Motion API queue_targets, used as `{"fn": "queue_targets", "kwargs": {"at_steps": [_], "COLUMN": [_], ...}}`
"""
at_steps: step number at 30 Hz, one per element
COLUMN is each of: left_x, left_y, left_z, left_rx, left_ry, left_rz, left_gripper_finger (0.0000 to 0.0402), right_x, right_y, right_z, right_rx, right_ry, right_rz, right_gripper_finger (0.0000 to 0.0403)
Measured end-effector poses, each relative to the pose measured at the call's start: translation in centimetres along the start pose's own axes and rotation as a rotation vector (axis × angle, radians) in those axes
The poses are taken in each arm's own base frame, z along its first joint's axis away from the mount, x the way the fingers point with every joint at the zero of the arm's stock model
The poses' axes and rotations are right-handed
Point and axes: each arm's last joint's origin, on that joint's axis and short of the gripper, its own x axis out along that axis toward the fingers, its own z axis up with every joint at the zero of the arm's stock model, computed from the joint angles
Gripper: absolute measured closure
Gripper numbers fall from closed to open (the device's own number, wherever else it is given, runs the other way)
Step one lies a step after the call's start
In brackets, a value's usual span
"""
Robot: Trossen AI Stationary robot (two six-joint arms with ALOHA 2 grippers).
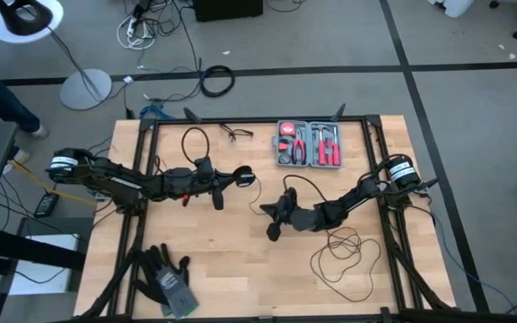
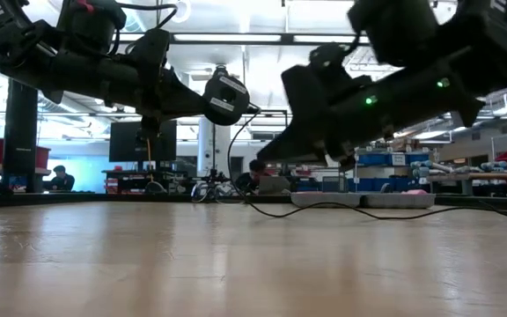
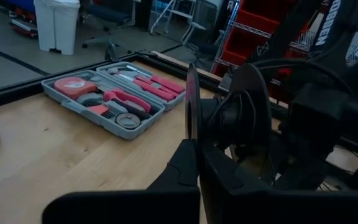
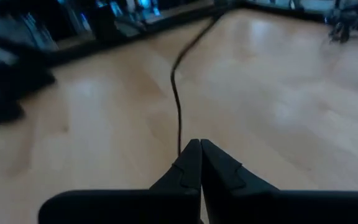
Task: Coil cords
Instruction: Coil the black wire onto the spool
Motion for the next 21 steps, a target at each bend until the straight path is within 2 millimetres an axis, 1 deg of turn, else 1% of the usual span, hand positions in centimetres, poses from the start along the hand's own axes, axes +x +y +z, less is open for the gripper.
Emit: {"fn": "queue_targets", "kwargs": {"at_steps": [3,7,11,17,21], "left_x": [0.0,0.0,0.0,0.0,0.0], "left_y": [0.0,0.0,0.0,-0.1,-0.2], "left_z": [0.0,0.1,0.1,0.3,0.7], "left_rx": [0.0,0.001,0.0,-0.006,-0.017], "left_ry": [-0.001,-0.006,-0.011,-0.03,-0.075], "left_rz": [0.001,-0.001,-0.003,-0.005,-0.018], "left_gripper_finger": [0.0401,0.0401,0.0401,0.0401,0.0401], "right_x": [0.1,0.7,1.3,1.8,2.6], "right_y": [-0.6,-0.6,-0.5,-1.1,-1.0], "right_z": [-0.2,0.4,1.1,1.3,1.8], "right_rx": [-0.018,-0.005,-0.036,-0.033,-0.04], "right_ry": [0.018,0.028,0.019,0.03,0.021], "right_rz": [0.012,0.059,0.083,0.089,0.081], "right_gripper_finger": [0.0401,0.0384,0.0351,0.0294,0.0271]}}
